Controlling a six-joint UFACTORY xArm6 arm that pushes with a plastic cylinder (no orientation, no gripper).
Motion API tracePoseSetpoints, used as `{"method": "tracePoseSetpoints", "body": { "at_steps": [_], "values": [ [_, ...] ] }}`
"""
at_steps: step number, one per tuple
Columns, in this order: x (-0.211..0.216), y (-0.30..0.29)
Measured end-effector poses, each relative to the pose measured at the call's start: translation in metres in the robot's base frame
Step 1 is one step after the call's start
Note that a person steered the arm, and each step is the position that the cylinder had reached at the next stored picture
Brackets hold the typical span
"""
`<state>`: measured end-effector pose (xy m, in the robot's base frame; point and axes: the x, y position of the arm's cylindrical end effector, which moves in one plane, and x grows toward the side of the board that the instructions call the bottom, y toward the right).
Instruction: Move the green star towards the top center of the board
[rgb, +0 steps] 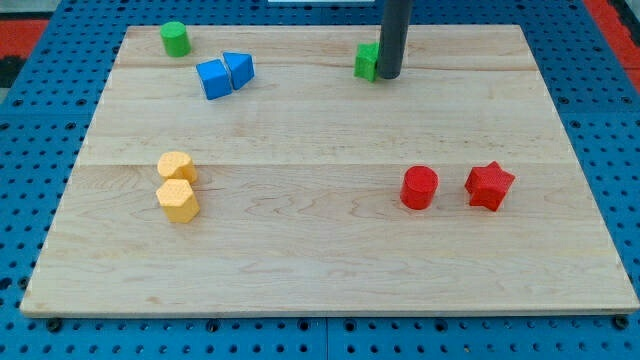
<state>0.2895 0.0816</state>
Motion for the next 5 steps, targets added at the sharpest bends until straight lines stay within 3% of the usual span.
{"method": "tracePoseSetpoints", "body": {
  "at_steps": [5],
  "values": [
    [-0.022,-0.007]
  ]
}}
